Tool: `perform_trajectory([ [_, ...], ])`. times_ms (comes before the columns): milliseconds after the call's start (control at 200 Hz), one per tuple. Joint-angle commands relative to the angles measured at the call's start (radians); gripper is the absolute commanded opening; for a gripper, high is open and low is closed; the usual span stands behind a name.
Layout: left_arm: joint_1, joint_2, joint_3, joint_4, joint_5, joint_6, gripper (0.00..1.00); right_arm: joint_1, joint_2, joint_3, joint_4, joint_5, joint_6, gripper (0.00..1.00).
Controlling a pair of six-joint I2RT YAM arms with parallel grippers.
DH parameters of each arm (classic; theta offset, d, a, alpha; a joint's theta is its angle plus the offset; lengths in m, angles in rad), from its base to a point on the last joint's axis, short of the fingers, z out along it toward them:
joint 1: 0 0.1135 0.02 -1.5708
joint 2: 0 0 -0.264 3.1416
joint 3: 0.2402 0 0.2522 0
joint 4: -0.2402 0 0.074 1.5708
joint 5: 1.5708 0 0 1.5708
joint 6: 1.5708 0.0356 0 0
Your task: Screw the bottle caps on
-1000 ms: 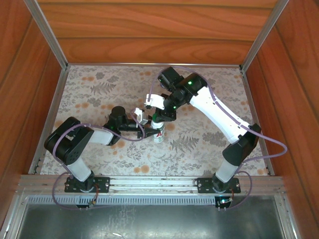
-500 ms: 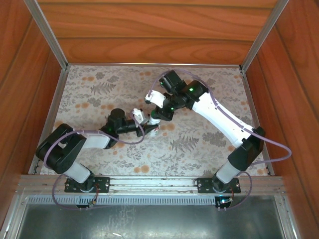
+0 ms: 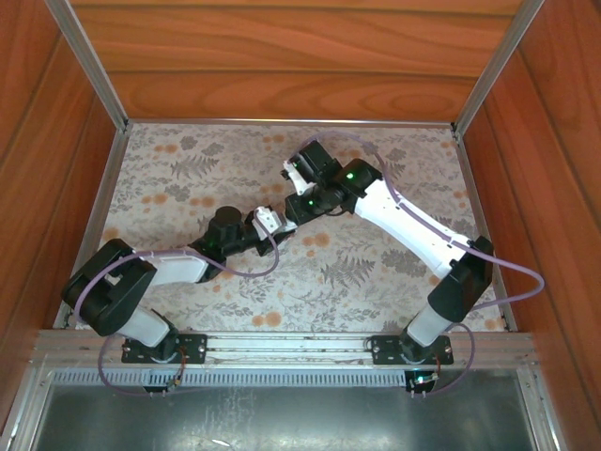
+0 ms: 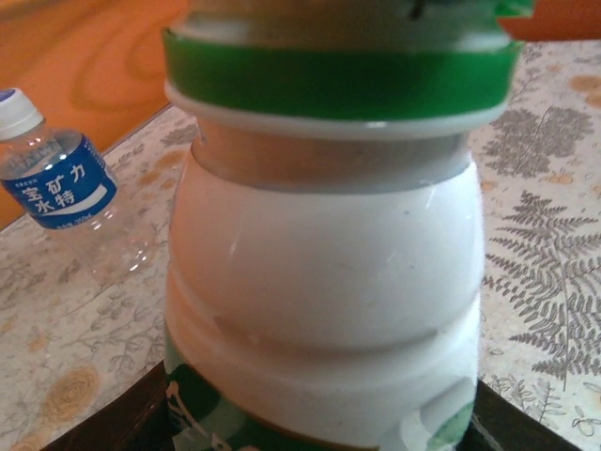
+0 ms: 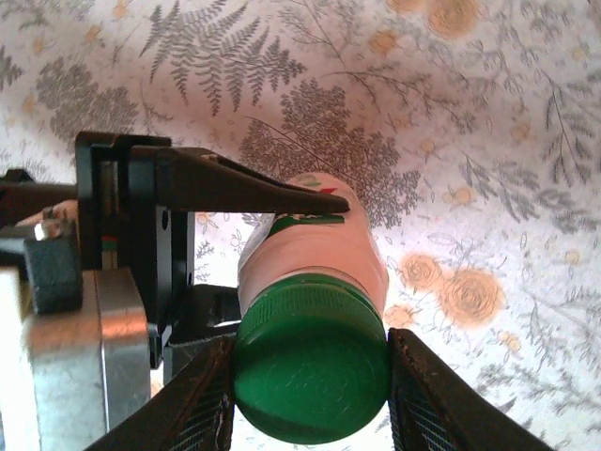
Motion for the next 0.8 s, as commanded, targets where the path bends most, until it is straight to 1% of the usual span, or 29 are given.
perform_trajectory([
  [0,-0.015,-0.024,0.035,-0.023,-0.048,0.056,0.51,0.004,0.012,-0.03,-0.001,0.114,0.169,0.31],
  [105,-0.015,-0.026,0.034,-0.026,-0.026,0.059,0.51,0.003,0.013,-0.03,0.009,0.09,0.136,0.37],
  [250,-0.014,-0.024,0.026,-0.033,0.006,0.065,0.51,0.002,-0.011,-0.04,0.041,0.034,0.039,0.54],
  [345,-0.015,-0.016,0.02,-0.034,0.018,0.063,0.51,0.0,-0.044,-0.05,0.056,0.025,0.005,0.61],
  [525,-0.013,-0.006,0.016,-0.034,0.028,0.065,0.51,-0.005,-0.131,-0.095,0.072,-0.001,-0.078,0.65],
  [595,-0.01,0.0,0.016,-0.034,0.04,0.071,0.51,-0.005,-0.182,-0.128,0.091,-0.005,-0.133,0.65],
  [680,-0.013,0.007,0.011,-0.036,0.066,0.113,0.51,-0.005,-0.263,-0.202,0.148,-0.008,-0.263,0.66],
  [764,-0.016,-0.001,-0.004,-0.038,0.079,0.156,0.51,-0.006,-0.367,-0.336,0.257,-0.028,-0.407,0.67],
  [794,-0.015,-0.009,-0.011,-0.041,0.077,0.17,0.51,-0.005,-0.411,-0.395,0.306,-0.041,-0.464,0.66],
])
